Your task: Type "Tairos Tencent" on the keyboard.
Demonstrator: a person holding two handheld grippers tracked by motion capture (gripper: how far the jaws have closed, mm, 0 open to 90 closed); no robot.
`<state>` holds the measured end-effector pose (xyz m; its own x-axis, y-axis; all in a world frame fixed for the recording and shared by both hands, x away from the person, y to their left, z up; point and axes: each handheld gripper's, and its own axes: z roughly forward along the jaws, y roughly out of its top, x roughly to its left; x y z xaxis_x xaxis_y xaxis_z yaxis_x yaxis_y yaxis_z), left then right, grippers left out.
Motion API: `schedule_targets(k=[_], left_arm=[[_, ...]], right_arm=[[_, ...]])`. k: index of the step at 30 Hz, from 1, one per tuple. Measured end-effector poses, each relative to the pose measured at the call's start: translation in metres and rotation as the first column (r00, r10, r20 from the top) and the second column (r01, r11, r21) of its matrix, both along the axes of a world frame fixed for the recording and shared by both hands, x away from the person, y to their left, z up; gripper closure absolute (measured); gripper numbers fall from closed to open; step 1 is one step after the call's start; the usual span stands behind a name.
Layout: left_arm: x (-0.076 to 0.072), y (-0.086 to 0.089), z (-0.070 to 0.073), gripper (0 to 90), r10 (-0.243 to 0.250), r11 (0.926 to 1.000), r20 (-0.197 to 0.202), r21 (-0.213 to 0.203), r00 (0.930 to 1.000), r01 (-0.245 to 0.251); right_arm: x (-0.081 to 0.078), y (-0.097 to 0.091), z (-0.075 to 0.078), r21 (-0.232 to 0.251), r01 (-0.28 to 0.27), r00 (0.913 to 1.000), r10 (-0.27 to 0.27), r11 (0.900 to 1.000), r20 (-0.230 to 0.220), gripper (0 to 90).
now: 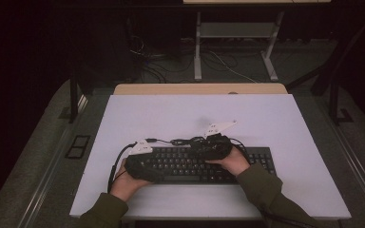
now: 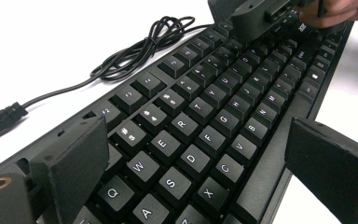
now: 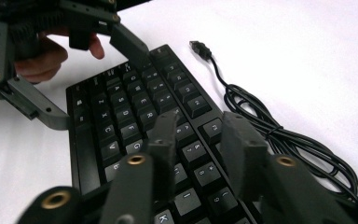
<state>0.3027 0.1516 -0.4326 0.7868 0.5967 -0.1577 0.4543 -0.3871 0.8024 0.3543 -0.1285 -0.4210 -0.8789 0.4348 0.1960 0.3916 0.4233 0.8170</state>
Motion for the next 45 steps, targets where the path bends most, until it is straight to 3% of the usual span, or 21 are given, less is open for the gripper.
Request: schedule_targets(k=[12, 45], left_arm=[[0.0, 0.0, 0.0, 0.0, 0.007, 1.0, 0.004, 0.001, 1.0, -0.007], [0.0, -0.001, -0.002, 0.0, -0.003, 0.9999, 0.0, 0.015, 1.0, 0.003]], right_arm=[[0.0, -0.001, -0.005, -0.036, -0.045, 0.9987, 0.044, 0.9984, -0.025, 89.0], [-0.003, 0.002, -0.016, -0.129, -0.093, 0.9949, 0.088, 0.9873, -0.049, 89.2]])
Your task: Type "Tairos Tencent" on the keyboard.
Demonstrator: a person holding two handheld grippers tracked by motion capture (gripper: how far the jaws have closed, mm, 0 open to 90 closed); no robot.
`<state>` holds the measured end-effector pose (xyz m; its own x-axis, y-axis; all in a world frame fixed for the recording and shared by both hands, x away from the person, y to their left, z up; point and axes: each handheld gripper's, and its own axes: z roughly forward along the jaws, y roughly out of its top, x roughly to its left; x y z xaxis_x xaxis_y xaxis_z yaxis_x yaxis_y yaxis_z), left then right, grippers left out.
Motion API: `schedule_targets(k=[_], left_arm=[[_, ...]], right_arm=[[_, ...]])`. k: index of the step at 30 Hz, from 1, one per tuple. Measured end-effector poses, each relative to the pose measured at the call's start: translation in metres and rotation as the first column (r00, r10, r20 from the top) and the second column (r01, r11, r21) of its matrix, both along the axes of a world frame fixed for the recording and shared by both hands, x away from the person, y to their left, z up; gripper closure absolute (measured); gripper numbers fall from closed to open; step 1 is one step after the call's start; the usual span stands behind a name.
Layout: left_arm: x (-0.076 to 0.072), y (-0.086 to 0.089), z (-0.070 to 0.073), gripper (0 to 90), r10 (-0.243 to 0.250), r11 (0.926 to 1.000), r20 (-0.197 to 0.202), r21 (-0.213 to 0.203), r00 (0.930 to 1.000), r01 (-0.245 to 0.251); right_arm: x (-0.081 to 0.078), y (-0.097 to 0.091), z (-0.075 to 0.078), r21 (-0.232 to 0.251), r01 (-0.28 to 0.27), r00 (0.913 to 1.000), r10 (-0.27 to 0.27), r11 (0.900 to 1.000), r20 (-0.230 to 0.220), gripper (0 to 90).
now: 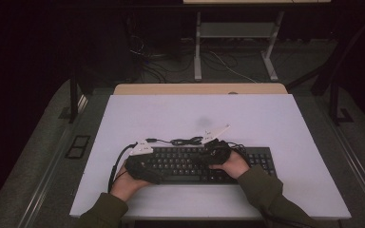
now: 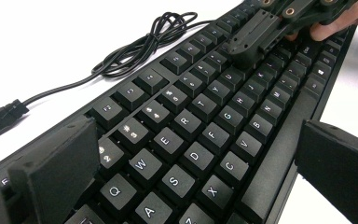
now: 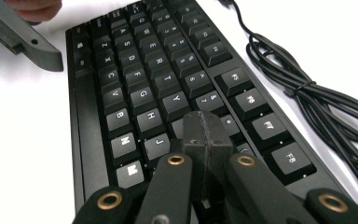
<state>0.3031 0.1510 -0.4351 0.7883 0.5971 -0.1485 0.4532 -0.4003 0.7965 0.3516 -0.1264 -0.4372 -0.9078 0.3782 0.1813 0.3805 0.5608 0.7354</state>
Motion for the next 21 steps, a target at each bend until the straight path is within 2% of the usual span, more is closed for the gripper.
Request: schedule_targets(k=[6, 21], left_arm=[[0.0, 0.0001, -0.0001, 0.0, -0.002, 1.0, 0.002, 0.003, 1.0, 0.002], [-0.0002, 0.0001, -0.0004, 0.0, 0.009, 0.9999, 0.0, -0.005, 1.0, -0.009]], right_arm=[[-0.0009, 0.0007, -0.0011, -0.01, 0.0, 1.0, 0.0, 0.9999, 0.002, 89.2], [-0.0006, -0.0011, 0.0016, -0.001, 0.003, 1.0, -0.003, 1.0, 0.006, 89.1]])
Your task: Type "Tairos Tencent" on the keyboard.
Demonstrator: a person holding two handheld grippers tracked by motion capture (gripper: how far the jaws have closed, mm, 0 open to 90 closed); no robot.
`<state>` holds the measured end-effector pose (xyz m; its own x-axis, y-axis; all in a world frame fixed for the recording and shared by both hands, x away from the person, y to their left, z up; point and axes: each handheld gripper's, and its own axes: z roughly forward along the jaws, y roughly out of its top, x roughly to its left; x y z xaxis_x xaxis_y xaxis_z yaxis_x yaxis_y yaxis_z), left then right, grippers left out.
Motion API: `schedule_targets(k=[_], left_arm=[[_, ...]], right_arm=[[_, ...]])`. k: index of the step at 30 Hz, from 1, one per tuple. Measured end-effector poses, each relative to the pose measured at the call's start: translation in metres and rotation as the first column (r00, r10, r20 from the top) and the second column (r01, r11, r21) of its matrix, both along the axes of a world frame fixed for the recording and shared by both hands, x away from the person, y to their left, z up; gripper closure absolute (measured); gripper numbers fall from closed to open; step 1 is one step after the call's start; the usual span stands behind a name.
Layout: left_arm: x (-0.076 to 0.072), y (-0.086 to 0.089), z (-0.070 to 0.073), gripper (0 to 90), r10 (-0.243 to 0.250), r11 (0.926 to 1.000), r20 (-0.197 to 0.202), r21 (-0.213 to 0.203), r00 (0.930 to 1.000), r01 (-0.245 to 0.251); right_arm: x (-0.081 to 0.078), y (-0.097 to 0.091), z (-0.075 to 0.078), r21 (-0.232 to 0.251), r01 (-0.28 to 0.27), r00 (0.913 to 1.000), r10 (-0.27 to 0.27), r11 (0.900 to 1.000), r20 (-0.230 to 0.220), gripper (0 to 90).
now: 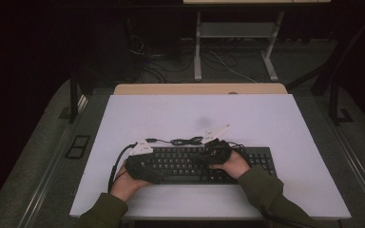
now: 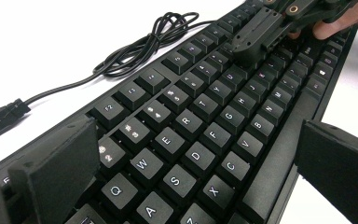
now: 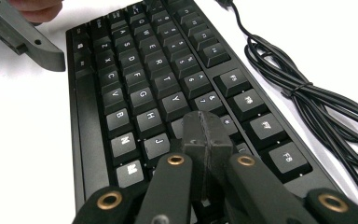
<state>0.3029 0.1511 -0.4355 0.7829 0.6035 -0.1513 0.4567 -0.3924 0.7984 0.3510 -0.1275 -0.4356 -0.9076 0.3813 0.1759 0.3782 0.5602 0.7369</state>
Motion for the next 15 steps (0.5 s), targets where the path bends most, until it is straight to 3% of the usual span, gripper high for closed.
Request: schedule_targets(k=[15], left_arm=[[-0.0001, -0.0003, 0.0007, 0.0, 0.003, 1.0, 0.005, -0.003, 1.0, -0.003]], right_arm=[[0.0006, -0.0062, 0.0089, 0.046, 0.008, 0.9999, -0.008, 0.9989, 0.01, 84.6]])
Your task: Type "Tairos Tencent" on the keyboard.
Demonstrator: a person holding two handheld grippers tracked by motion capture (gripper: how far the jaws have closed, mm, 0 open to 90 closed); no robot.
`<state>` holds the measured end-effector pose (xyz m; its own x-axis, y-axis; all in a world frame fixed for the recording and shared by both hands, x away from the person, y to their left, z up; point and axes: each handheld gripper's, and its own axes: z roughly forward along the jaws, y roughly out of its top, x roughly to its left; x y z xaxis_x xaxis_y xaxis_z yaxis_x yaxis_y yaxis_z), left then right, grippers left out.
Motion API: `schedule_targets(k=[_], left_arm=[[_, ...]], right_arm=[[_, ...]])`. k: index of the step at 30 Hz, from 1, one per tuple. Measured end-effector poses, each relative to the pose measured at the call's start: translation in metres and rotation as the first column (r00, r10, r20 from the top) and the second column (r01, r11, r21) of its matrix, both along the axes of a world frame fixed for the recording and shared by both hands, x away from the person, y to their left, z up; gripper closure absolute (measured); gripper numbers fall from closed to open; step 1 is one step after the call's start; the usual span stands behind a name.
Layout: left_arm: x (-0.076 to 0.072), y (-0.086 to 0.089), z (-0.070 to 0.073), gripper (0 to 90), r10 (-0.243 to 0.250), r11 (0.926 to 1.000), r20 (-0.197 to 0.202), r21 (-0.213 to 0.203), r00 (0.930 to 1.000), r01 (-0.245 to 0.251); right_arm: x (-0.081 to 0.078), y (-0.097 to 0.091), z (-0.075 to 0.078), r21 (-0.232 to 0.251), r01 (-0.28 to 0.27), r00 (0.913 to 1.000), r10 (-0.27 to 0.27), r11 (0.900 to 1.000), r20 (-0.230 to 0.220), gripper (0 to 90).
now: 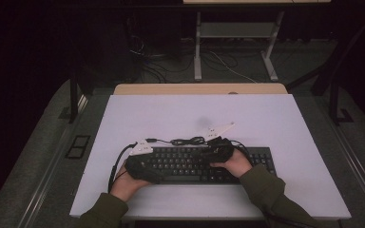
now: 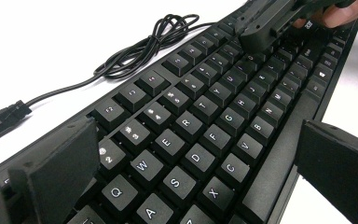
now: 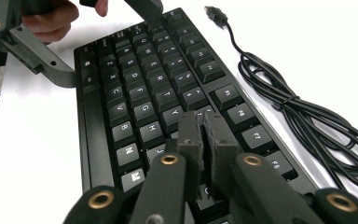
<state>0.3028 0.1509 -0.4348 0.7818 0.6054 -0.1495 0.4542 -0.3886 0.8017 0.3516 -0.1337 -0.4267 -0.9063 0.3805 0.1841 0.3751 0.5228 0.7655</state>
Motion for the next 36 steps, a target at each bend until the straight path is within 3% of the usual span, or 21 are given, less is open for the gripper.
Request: schedule_targets(k=[15, 25, 36], left_arm=[[0.001, -0.003, 0.002, 3.3, 0.007, 0.9999, 0.011, 0.008, 0.9999, -0.007], [0.003, -0.003, 0.006, 18.8, 0.017, 0.9999, 0.04, -0.004, 0.9991, -0.016], [0.008, -0.006, 0.006, 41.6, 0.006, 0.9992, 0.016, -0.04, 0.9999, -0.005]], right_arm=[[0.006, -0.013, 0.005, 0.074, 0.054, 0.9985, -0.053, 0.9958, -0.013, 55.2], [0.007, -0.018, 0.004, 0.097, 0.089, 0.9961, -0.089, 0.9913, -0.004, 40.3], [0.009, -0.021, 0.003, 0.105, 0.125, 0.992, -0.126, 0.9866, 0.001, 34.1]])
